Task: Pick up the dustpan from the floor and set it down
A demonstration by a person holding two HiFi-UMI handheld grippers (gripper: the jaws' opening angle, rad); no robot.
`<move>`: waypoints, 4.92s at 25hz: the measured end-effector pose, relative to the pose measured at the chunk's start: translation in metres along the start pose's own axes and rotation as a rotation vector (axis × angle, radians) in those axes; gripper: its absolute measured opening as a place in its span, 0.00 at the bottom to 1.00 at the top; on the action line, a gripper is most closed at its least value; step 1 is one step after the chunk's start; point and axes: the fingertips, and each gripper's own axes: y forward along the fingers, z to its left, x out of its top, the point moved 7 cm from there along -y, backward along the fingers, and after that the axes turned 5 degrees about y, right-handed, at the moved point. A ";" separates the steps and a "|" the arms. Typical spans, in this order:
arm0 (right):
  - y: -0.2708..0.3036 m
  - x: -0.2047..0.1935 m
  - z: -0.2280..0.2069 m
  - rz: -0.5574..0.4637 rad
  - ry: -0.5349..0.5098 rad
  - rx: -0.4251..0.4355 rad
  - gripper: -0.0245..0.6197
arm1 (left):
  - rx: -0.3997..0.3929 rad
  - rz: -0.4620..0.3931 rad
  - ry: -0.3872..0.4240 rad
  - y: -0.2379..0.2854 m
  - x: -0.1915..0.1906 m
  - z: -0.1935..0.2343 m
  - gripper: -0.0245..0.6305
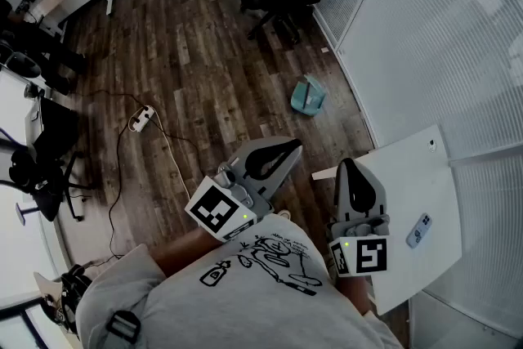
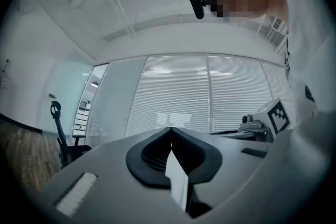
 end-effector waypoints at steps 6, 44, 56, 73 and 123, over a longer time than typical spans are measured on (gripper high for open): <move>0.011 0.001 0.013 -0.001 -0.009 0.004 0.05 | 0.002 -0.006 -0.007 -0.012 0.003 0.013 0.04; 0.102 -0.017 0.030 0.027 0.051 0.058 0.05 | 0.066 0.042 -0.030 -0.027 -0.018 0.105 0.04; 0.132 -0.008 -0.082 0.012 0.049 0.085 0.05 | 0.067 0.037 0.004 0.089 -0.022 0.105 0.04; 0.155 -0.014 -0.162 0.037 0.078 0.135 0.05 | 0.080 0.068 -0.016 0.179 -0.043 0.100 0.04; 0.426 0.024 -0.202 0.051 0.010 0.033 0.05 | -0.018 0.053 -0.057 0.296 -0.044 0.364 0.04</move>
